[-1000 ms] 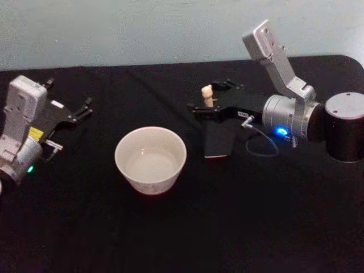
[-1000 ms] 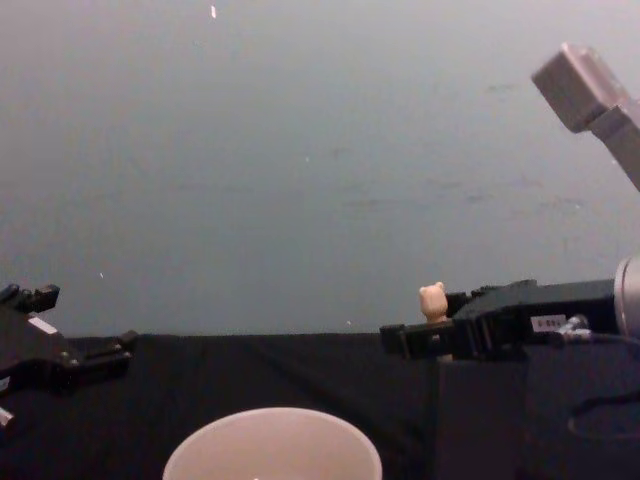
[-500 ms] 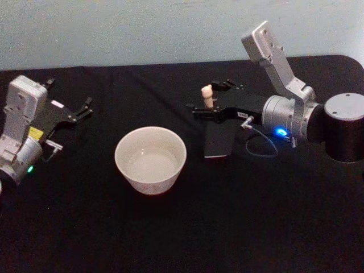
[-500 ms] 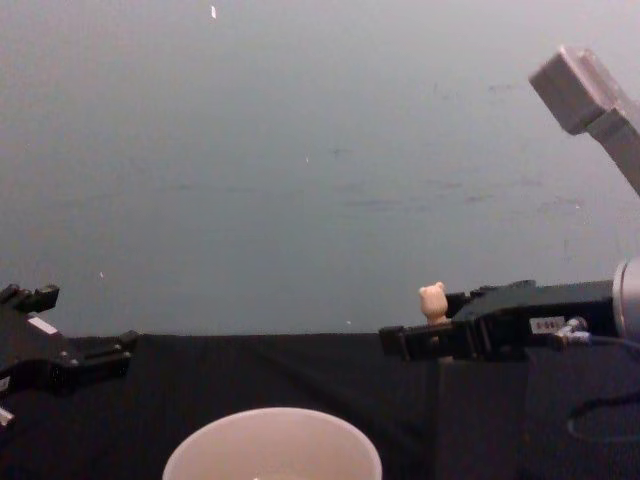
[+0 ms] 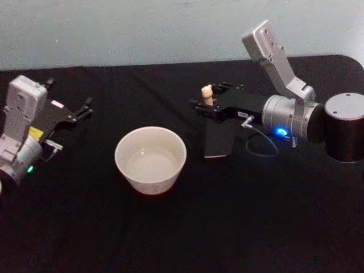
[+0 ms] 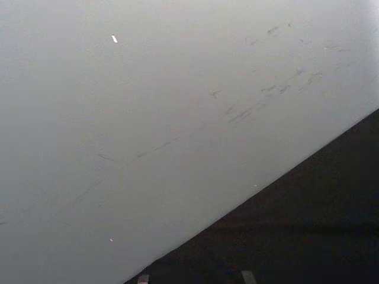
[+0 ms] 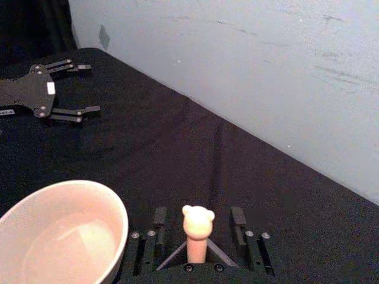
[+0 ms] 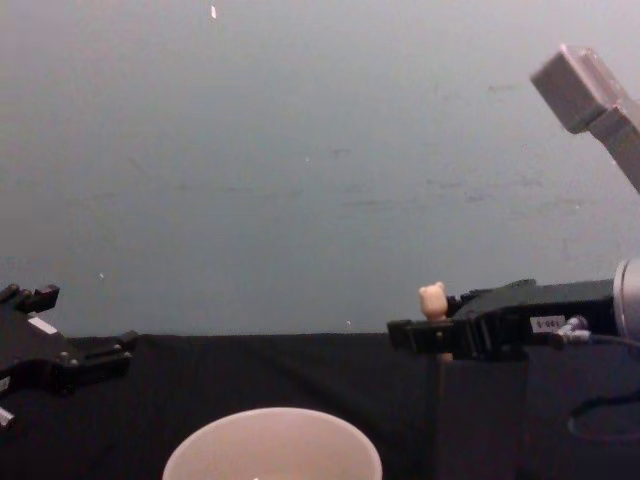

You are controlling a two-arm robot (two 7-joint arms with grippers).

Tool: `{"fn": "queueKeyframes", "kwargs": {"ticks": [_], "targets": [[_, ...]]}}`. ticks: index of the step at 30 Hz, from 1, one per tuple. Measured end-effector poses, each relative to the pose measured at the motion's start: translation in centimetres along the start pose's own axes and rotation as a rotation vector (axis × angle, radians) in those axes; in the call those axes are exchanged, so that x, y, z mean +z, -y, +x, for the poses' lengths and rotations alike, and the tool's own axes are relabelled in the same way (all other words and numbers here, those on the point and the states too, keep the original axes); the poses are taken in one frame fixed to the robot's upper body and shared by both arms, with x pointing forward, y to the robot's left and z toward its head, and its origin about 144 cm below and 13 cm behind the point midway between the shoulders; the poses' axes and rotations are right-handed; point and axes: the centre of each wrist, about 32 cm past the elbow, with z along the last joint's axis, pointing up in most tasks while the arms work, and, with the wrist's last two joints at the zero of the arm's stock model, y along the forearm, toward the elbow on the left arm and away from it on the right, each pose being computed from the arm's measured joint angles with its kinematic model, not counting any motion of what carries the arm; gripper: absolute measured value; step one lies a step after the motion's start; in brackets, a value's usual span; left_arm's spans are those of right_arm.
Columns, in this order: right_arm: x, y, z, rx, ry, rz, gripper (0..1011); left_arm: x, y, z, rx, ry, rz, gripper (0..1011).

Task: Pick up the stirring spoon with one hand, stir inside the cup, then place it back in its original position.

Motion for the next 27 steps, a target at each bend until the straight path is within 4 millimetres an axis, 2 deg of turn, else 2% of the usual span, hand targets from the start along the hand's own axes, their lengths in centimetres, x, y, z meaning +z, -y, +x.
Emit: {"fn": "queueKeyframes", "kwargs": {"ticks": [2,5,6,8,13,16,27], "targets": [[0.00,0.00,0.00,0.000,0.000,0.000,638,0.00,0.00,0.00,0.000,0.000,0.000,1002],[0.00,0.00,0.00,0.000,-0.001,0.000,537,0.00,0.00,0.00,0.000,0.000,0.000,1001],[0.00,0.00,0.00,0.000,-0.001,0.000,476,0.00,0.00,0.00,0.000,0.000,0.000,1001],[0.00,0.00,0.00,0.000,-0.001,0.000,435,0.00,0.00,0.00,0.000,0.000,0.000,1001],[0.00,0.00,0.00,0.001,-0.002,0.000,253,0.00,0.00,0.00,0.000,0.000,0.000,1001],[0.00,0.00,0.00,0.001,-0.002,0.000,183,0.00,0.00,0.00,0.000,0.000,0.000,1001],[0.00,0.03,-0.03,0.003,-0.005,0.003,159,0.00,0.00,0.00,0.000,0.000,0.000,1001]]}}
